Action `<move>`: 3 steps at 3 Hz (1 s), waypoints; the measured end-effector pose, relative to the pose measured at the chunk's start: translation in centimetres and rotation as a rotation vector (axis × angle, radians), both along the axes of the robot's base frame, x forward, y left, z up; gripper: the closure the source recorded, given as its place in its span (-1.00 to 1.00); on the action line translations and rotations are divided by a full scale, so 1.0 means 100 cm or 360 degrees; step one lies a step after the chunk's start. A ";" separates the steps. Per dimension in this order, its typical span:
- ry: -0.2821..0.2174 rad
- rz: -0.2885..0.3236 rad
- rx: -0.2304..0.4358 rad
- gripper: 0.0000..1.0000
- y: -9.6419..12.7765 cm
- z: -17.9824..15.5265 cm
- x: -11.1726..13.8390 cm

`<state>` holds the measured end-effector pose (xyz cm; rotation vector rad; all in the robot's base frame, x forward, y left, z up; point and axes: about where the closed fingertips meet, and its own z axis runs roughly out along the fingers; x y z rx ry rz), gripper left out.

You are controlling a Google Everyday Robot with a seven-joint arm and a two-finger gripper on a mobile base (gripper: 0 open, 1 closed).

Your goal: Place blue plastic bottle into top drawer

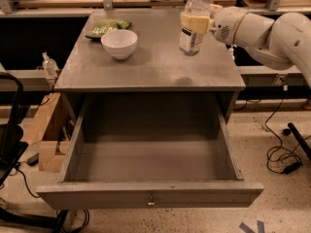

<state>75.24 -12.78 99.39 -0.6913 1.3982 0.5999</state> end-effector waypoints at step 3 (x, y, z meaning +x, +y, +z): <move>0.0044 0.0158 -0.0137 1.00 0.026 -0.024 -0.145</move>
Offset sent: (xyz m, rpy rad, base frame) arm -0.1786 0.0156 -0.0149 -0.1330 0.0526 0.0799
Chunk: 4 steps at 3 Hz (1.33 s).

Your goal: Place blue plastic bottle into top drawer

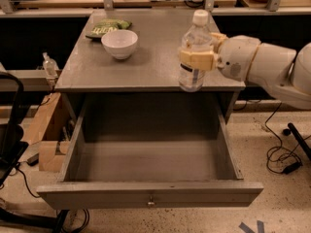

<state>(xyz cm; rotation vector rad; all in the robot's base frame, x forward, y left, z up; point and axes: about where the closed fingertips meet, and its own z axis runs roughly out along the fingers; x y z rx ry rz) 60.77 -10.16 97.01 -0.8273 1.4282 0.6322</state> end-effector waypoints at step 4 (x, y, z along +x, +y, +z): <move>0.0204 0.0349 0.0072 1.00 0.083 -0.137 -0.024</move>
Offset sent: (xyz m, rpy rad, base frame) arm -0.0170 0.0179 -0.0244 0.0305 0.0017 0.0529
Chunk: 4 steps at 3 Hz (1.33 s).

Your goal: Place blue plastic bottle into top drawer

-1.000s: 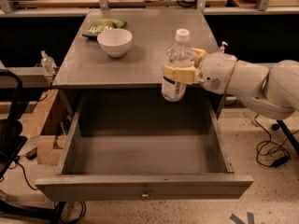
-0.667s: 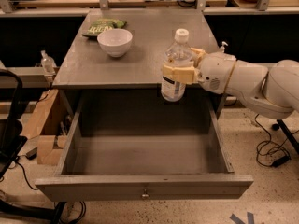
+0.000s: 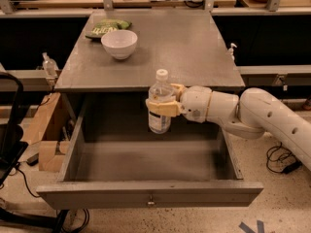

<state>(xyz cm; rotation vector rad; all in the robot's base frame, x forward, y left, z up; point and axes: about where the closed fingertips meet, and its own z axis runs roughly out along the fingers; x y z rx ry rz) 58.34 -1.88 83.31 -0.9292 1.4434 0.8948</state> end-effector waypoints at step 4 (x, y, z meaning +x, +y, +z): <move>0.0026 0.0302 -0.0129 1.00 0.018 -0.120 -0.032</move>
Offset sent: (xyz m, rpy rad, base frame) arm -0.0371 0.0199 -0.1084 -0.0121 0.0053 0.2101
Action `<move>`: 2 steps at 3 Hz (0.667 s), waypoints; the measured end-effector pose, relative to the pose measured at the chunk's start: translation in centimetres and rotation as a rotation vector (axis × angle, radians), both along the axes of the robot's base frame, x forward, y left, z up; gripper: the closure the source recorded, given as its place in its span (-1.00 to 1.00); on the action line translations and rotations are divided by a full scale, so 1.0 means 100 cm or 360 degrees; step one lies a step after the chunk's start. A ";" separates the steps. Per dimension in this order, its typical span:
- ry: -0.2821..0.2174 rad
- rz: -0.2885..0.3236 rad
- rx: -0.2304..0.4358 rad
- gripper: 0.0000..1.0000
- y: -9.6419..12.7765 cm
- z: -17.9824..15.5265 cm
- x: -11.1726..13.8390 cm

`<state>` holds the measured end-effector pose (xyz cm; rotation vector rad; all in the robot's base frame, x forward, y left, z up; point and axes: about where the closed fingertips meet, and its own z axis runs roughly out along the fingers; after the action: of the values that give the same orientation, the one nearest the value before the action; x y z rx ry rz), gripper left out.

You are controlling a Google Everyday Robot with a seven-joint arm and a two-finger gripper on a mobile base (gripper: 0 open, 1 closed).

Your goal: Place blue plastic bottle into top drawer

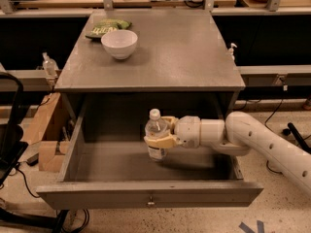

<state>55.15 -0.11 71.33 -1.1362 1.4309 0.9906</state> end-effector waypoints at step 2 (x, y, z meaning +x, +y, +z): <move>-0.0050 -0.0044 -0.0120 0.52 -0.005 -0.011 0.003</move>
Offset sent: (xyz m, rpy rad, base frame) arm 0.0025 -0.0071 -0.0104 -0.0709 -0.0290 -0.0283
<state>55.42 -0.61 70.24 -1.1788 1.4652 0.9025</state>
